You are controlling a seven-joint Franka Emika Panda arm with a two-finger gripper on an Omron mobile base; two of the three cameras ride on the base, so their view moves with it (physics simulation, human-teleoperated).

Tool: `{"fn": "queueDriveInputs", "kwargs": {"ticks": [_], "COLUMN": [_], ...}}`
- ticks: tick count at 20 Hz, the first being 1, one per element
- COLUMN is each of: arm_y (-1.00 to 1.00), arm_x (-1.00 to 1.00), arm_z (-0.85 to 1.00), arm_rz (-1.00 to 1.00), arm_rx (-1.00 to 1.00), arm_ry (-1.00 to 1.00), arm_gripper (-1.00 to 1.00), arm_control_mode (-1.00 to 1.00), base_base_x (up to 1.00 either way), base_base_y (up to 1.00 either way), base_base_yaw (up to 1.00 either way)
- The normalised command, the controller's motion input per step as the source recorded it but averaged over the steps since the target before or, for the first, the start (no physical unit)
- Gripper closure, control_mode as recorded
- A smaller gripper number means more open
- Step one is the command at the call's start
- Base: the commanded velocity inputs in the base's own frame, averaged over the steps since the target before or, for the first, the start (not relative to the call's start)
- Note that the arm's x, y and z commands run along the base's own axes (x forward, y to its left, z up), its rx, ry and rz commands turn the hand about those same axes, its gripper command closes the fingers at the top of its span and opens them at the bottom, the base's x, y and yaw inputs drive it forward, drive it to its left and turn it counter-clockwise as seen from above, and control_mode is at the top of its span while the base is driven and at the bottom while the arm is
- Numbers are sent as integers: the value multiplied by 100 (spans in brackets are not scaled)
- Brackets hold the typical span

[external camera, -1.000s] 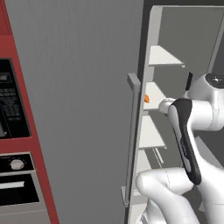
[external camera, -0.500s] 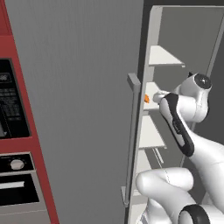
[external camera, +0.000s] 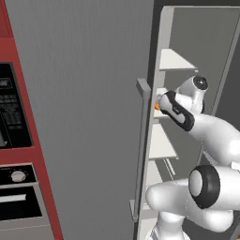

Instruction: Take the carrot and broccoli out of the freezer and place them in the tupperware container on the counter. Then put the tupperware containing the vegetables back in the freezer.

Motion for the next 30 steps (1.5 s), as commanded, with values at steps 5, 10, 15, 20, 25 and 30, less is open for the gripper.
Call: {"fn": "queueDriveInputs", "kwargs": {"ticks": [5, 10, 15, 20, 25, 30], "arm_y": [-12, -15, -2, -4, 0, 2], "arm_x": [99, 86, 81, 72, 58, 50], "arm_z": [-48, -27, -15, -22, -30, -41], "arm_rz": [5, 2, 2, 8, 11, 10], "arm_rx": [0, 0, 0, 3, 4, 0], "arm_ry": [0, 0, 3, 8, 9, 4], "arm_gripper": [-100, -100, -100, -100, -100, 100], "arm_control_mode": [-100, -100, -100, -100, -100, -100], "base_base_x": [0, 0, 0, 0, 0, 0], "base_base_y": [0, 0, 0, 0, 0, 0], "base_base_yaw": [0, 0, 0, 0, 0, 0]}}
